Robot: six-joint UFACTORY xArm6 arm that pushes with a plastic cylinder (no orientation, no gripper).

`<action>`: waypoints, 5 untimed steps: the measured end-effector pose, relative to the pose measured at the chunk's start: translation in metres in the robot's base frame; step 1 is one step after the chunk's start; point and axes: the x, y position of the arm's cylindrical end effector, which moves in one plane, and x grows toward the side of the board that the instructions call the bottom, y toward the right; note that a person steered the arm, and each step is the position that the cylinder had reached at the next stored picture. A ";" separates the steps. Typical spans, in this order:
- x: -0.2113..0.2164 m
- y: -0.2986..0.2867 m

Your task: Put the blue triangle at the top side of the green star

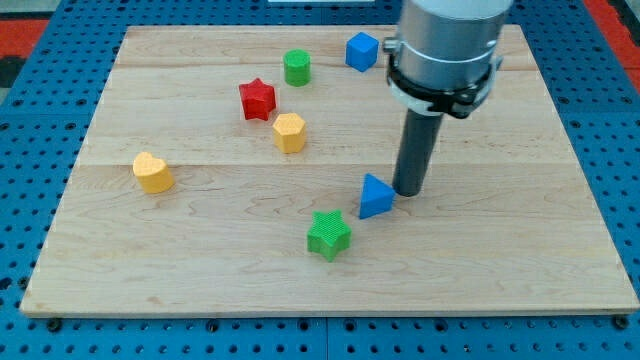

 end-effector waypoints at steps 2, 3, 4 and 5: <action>0.035 0.027; 0.018 -0.001; 0.010 -0.040; 0.038 -0.021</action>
